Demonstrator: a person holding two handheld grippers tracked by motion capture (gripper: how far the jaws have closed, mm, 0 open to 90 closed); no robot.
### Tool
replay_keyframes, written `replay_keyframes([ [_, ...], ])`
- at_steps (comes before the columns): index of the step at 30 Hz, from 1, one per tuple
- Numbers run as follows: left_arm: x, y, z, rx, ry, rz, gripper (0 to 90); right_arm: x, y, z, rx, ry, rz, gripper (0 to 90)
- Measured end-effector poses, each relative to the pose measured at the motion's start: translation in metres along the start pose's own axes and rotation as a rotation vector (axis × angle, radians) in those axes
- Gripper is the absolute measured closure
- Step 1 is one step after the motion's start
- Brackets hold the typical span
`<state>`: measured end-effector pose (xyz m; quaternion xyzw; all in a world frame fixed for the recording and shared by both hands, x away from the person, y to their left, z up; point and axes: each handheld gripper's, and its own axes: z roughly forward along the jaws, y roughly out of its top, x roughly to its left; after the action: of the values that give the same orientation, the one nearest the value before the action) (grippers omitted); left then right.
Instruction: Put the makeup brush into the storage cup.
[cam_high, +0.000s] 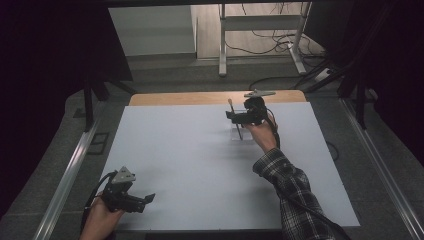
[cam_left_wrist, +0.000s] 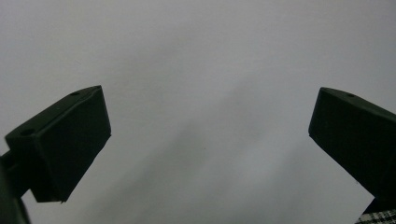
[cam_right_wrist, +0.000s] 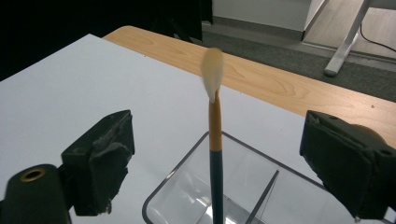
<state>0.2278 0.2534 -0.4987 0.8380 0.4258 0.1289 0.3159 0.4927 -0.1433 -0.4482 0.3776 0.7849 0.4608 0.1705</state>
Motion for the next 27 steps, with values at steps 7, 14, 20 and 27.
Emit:
replay_keyframes([
  [7, 0.0001, 0.0000, 0.0001, 0.001, 0.000, 0.000, 0.0, 0.0028, 0.0006, -0.0013, 0.016, 0.008, -0.001, 7.7],
  [14, 0.0000, 0.0000, 0.0002, 0.001, 0.000, 0.000, 0.0, 0.0040, 0.0011, -0.0041, 0.021, 0.013, -0.005, 7.1],
  [20, -0.0001, 0.0001, 0.0004, 0.002, 0.000, 0.000, 0.0, 0.0057, 0.0013, -0.0071, 0.024, 0.019, -0.005, 6.4],
  [27, -0.0002, 0.0000, 0.0006, 0.003, 0.001, 0.001, 0.0, 0.0081, 0.0012, -0.0102, 0.034, 0.025, -0.015, 5.1],
])
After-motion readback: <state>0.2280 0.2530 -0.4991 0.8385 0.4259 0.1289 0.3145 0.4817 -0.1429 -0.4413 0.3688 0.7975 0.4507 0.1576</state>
